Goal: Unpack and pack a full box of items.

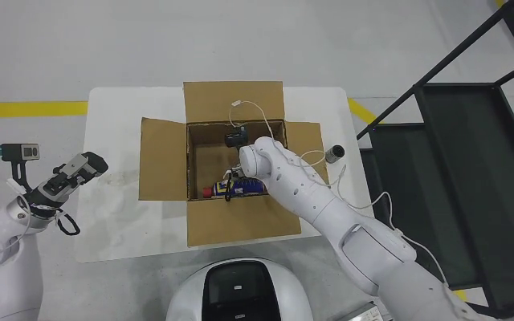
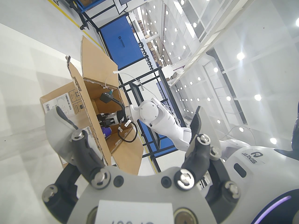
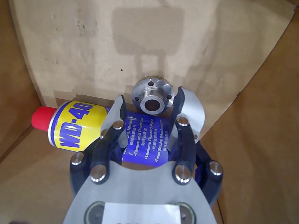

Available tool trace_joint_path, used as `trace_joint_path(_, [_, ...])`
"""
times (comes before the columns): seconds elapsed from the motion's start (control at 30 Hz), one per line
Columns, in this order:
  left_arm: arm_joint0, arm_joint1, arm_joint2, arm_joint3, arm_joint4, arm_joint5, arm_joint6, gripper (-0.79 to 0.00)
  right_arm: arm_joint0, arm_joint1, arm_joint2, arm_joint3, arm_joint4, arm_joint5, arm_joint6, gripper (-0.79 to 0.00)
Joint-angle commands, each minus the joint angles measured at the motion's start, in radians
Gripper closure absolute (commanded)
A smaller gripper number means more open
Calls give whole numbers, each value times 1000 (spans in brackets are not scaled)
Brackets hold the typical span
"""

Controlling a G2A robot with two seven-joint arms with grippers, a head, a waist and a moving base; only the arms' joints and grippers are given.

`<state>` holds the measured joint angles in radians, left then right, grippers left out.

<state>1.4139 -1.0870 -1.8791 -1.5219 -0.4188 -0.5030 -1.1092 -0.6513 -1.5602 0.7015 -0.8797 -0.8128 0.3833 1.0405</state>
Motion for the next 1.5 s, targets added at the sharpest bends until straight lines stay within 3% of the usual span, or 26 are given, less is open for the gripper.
trace_joint_path(0.0, [0, 0, 0, 0, 0, 0, 0, -785, 4, -5, -2, 14, 1, -2, -3, -360])
trace_joint_path(0.33, [0, 0, 0, 0, 0, 0, 0, -785, 28, -33, -19, 86, 4, -13, -12, -292])
trace_joint_path(0.43, [0, 0, 0, 0, 0, 0, 0, -785, 36, -41, -22, 108, 7, -16, -17, -209])
trace_joint_path(0.57, [0, 0, 0, 0, 0, 0, 0, -785, 47, -50, -23, 135, 9, -19, -24, -179])
trace_joint_path(0.63, [0, 0, 0, 0, 0, 0, 0, -785, 52, -55, -21, 145, 11, -20, -31, -6])
trace_joint_path(0.87, [0, 0, 0, 0, 0, 0, 0, -785, 65, -57, -1, 141, 11, -27, -50, 0])
trace_joint_path(1.13, [0, 0, 0, 0, 0, 0, 0, -785, 37, -27, 68, 68, -32, 26, -85, 0])
trace_joint_path(1.3, [0, 0, 0, 0, 0, 0, 0, -785, 17, -13, 93, 14, -50, 19, -58, 0])
trace_joint_path(1.47, [0, 0, 0, 0, 0, 0, 0, -785, -32, 18, 130, -125, -112, 2, 16, 0])
